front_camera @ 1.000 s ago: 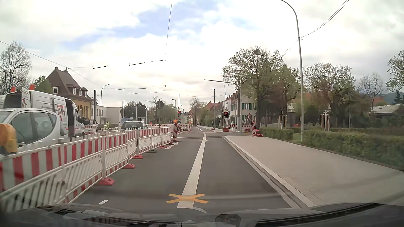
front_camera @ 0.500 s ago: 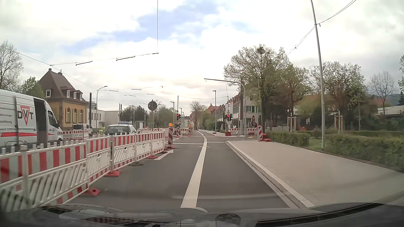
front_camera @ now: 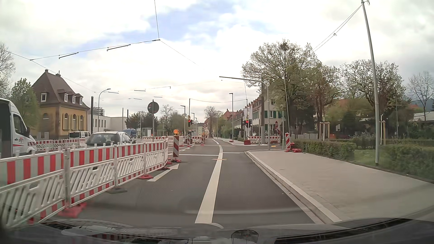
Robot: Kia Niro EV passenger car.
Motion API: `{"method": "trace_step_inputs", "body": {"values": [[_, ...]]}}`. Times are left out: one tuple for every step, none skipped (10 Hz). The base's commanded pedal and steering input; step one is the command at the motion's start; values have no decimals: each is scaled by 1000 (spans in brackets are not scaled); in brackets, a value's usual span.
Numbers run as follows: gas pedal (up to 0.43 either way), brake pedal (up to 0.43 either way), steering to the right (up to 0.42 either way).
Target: Follow the waypoints while adhering to traffic rules and regulations
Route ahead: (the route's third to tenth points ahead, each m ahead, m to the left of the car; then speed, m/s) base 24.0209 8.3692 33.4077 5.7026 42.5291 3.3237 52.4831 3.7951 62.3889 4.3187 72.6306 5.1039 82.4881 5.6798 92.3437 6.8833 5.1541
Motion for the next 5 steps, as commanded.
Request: {"method": "trace_step_inputs", "body": {"values": [[0,104,-2],[0,110,-2],[0,116,-2],[0,122,-2],[0,128,-1]]}}
